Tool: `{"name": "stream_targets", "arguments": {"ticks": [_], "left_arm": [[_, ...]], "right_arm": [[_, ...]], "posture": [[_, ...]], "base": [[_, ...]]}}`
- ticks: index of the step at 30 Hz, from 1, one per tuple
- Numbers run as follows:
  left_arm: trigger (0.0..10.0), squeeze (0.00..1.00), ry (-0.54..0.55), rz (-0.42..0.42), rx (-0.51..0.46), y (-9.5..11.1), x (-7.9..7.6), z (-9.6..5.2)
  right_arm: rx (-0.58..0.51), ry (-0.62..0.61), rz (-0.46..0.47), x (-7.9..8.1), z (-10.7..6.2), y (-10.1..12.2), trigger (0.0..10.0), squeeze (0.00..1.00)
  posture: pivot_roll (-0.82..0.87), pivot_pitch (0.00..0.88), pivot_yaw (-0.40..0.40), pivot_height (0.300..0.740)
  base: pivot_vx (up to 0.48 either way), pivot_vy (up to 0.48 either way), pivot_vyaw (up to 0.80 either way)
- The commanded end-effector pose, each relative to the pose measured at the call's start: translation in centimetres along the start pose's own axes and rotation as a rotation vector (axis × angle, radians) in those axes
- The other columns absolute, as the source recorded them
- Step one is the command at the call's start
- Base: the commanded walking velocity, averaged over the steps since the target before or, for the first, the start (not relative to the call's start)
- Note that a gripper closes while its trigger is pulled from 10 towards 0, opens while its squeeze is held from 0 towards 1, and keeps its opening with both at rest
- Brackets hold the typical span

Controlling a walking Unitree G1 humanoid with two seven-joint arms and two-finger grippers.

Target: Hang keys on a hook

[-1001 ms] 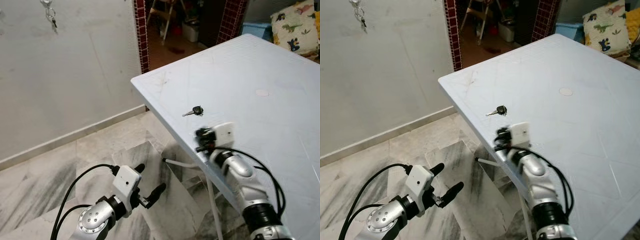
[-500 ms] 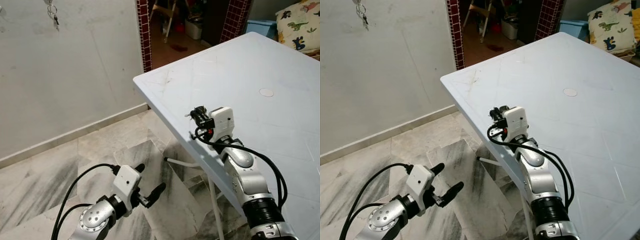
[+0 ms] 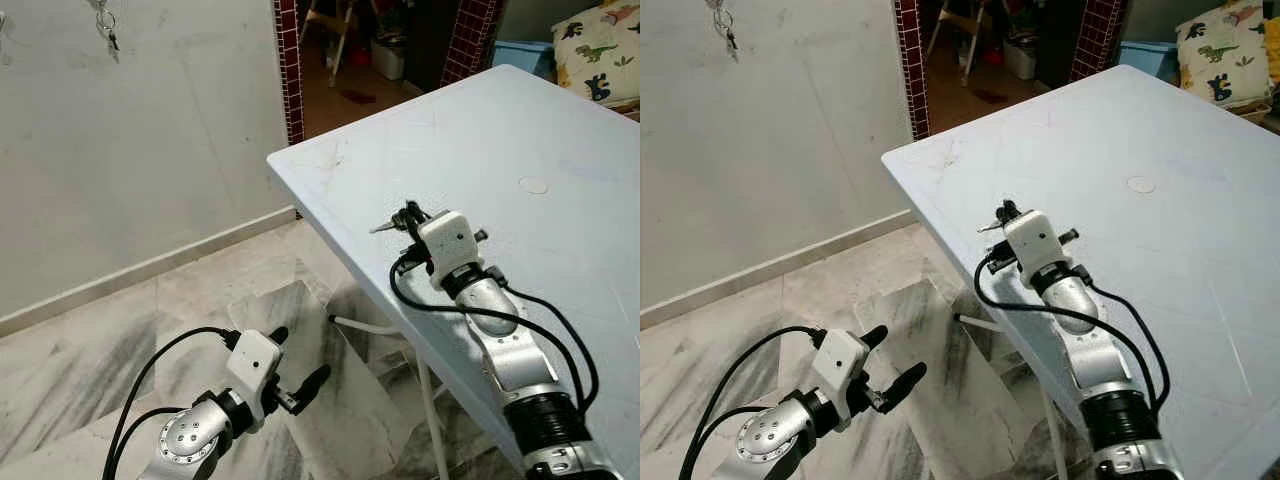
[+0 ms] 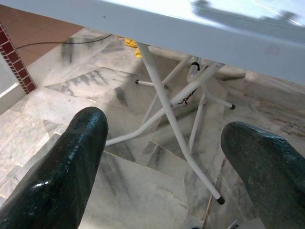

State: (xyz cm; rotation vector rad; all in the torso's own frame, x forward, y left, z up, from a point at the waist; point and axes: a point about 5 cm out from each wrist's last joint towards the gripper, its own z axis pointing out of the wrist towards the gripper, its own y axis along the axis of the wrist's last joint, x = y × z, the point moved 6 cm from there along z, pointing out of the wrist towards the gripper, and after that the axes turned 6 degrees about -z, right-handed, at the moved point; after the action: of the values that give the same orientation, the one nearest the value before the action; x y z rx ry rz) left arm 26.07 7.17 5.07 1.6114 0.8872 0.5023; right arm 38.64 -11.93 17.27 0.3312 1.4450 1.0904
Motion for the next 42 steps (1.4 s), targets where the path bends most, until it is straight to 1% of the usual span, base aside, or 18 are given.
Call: {"name": "stream_targets", "arguments": {"ticks": [1,2,5,6,7,8,11,16,18,20,21,26,27,32,38,39,41,42], "left_arm": [[10.0,0.0,0.01,0.003,0.007,-0.2,0.2,-0.2],[10.0,0.0,0.01,0.003,0.008,-0.2,0.2,-0.2],[10.0,0.0,0.01,0.003,0.009,-0.3,0.2,-0.2],[10.0,0.0,0.01,0.002,0.009,-0.3,0.2,-0.2],[10.0,0.0,0.01,0.002,0.009,-0.3,0.2,-0.2],[10.0,0.0,0.011,0.001,0.011,-0.3,0.1,-0.2],[10.0,0.0,0.011,-0.001,0.012,-0.3,0.1,-0.2],[10.0,0.0,0.009,-0.002,0.015,-0.4,0.1,-0.2],[10.0,0.0,0.008,-0.002,0.017,-0.4,0.1,-0.3],[10.0,0.0,0.007,-0.002,0.018,-0.4,0.1,-0.3],[10.0,0.0,0.006,-0.002,0.02,-0.4,0.1,-0.3],[10.0,0.0,0.005,-0.002,0.022,-0.5,0.1,-0.3],[10.0,0.0,0.005,-0.001,0.024,-0.5,0.2,-0.3],[10.0,0.0,0.007,-0.001,0.025,-0.5,0.2,-0.3],[10.0,0.0,0.007,-0.002,0.025,-0.5,0.1,-0.2],[10.0,0.0,0.007,-0.002,0.024,-0.5,0.1,-0.2],[10.0,0.0,0.007,-0.002,0.024,-0.5,0.1,-0.2],[10.0,0.0,0.007,-0.002,0.024,-0.5,0.1,-0.2]], "right_arm": [[-0.048,0.052,-0.089,0.9,0.4,1.2,10.0,0.0],[-0.048,0.051,-0.089,0.9,0.4,1.2,10.0,0.0],[0.01,0.083,-0.045,1.7,0.0,-0.2,10.0,0.0],[0.055,0.109,-0.01,2.3,-0.3,-1.2,10.0,0.0],[0.055,0.109,-0.01,2.3,-0.3,-1.2,10.0,0.0],[0.118,0.139,0.056,3.4,-1.1,-2.7,10.0,0.0],[0.221,0.171,0.143,5.0,-2.3,-4.8,10.0,0.0],[0.365,0.148,0.288,6.0,-3.8,-7.5,10.0,0.0],[0.398,0.135,0.326,6.1,-4.2,-8.1,10.0,0.0],[0.411,0.13,0.335,6.2,-4.5,-8.4,10.0,0.0],[0.418,0.123,0.344,6.1,-4.5,-8.5,10.0,0.69],[0.432,0.107,0.352,5.8,-4.6,-8.8,10.0,0.71],[0.442,0.096,0.352,5.6,-4.6,-8.9,10.0,1.0],[0.469,0.084,0.345,5.2,-4.7,-9.4,10.0,1.0],[0.463,0.075,0.33,5.0,-4.6,-9.3,10.0,1.0],[0.451,0.077,0.3,4.9,-4.5,-9.0,10.0,1.0],[0.441,0.083,0.28,4.8,-4.4,-8.8,10.0,0.98],[0.436,0.081,0.27,4.8,-4.3,-8.7,10.0,0.68]], "posture": [[0.04,0.077,0.061,0.74],[0.04,0.077,0.061,0.74],[0.03,0.079,0.06,0.74],[0.03,0.08,0.06,0.74],[0.03,0.08,0.06,0.74],[0.03,0.08,0.057,0.74],[0.03,0.083,0.058,0.74],[0.03,0.085,0.06,0.74],[0.03,0.087,0.063,0.74],[0.03,0.087,0.063,0.74],[0.03,0.087,0.064,0.74],[0.03,0.087,0.064,0.74],[0.03,0.086,0.064,0.74],[0.03,0.087,0.064,0.74],[0.03,0.089,0.063,0.74],[0.03,0.089,0.063,0.74],[0.03,0.089,0.064,0.74],[0.03,0.089,0.064,0.74]], "base": [[0.0,0.0,0.0],[0.0,0.0,0.0],[0.0,0.0,0.0],[0.0,0.0,0.0],[0.0,0.0,0.0],[0.0,0.0,0.0],[0.0,0.0,0.0],[0.0,0.0,0.0],[0.0,0.0,0.0],[0.0,0.0,0.0],[0.0,0.0,0.0],[0.0,0.0,0.0],[0.0,0.0,0.0],[0.0,0.0,0.0],[0.0,0.0,0.0],[0.0,0.0,0.0],[0.0,0.0,0.0],[0.0,0.0,0.0]]}}
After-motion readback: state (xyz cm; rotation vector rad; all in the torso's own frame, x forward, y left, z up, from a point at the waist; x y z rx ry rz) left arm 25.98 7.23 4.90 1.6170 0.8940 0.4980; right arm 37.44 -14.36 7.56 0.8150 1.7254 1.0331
